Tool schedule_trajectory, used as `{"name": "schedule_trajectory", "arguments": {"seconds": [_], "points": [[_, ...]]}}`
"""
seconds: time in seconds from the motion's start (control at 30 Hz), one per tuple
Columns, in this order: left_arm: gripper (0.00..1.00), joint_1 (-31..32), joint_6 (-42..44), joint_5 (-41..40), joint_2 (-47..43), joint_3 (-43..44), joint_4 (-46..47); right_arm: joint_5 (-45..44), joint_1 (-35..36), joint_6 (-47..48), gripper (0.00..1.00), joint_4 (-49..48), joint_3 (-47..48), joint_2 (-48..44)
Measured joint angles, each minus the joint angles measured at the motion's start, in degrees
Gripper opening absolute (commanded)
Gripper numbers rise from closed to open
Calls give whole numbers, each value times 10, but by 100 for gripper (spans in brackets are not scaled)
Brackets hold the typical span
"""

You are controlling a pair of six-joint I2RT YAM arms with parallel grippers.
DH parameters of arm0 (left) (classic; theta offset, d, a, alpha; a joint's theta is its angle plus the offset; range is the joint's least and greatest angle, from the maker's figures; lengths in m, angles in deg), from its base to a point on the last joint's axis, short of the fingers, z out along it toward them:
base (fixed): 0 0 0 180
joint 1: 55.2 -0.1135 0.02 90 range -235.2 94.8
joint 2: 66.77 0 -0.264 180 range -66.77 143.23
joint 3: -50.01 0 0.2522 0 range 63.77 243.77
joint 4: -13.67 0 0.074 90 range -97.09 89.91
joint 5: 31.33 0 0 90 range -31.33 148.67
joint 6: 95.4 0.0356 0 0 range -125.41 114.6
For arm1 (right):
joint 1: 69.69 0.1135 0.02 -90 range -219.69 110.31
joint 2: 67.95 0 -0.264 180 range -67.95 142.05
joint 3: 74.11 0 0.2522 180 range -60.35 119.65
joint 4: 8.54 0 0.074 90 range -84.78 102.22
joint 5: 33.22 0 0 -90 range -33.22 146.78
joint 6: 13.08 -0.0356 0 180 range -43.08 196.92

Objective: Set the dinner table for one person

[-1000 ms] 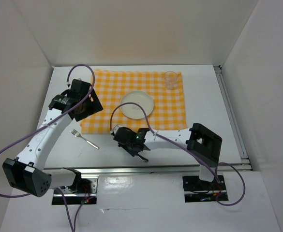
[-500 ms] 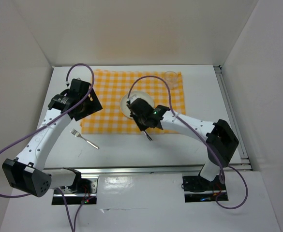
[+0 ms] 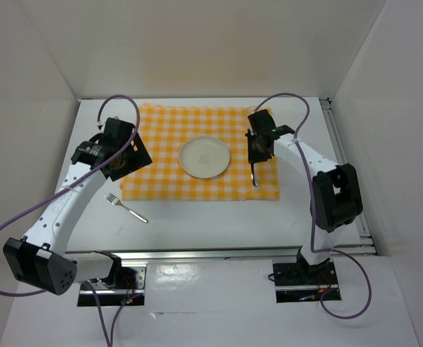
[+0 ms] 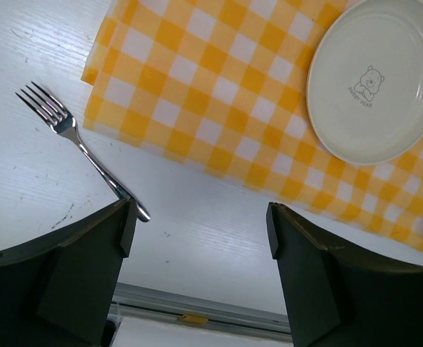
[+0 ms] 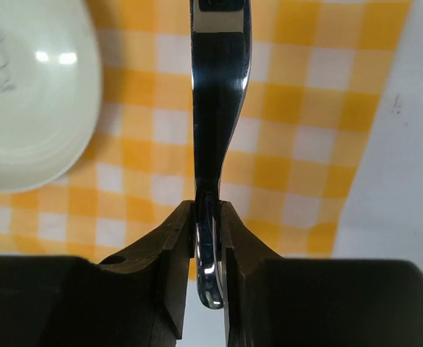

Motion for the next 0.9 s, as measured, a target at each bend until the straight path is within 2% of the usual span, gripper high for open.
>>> {"name": "schedule_trajectory", "arguments": {"seconds": [0.17, 0.43, 0.47, 0.5, 0.6, 0.63, 0.73, 0.8, 0.9], "points": [[90, 0, -17, -7, -1, -11, 2, 21, -54, -11, 0, -3, 21, 57], [90, 0, -59, -31, 5, -59, -6, 45, -70, -22, 2, -16, 56, 119], [90, -1, -63, -33, 5, -64, -5, 46, -71, -23, 6, -19, 64, 129], [90, -2, -68, -36, 5, -70, -6, 46, -72, -24, 20, -21, 74, 139], [90, -15, -76, -43, 5, -85, -5, 46, -74, -29, 50, -28, 83, 155], [90, -23, -76, -45, 6, -89, -5, 45, -74, -32, 66, -27, 83, 156], [90, -62, -73, -45, 23, -99, -3, 44, -74, -32, 78, -28, 87, 156], [86, -94, -72, -42, 47, -104, -1, 43, -74, -31, 79, -28, 89, 154], [74, -127, -72, -26, 85, -120, 12, 40, -71, -32, 80, -26, 90, 140]]}}
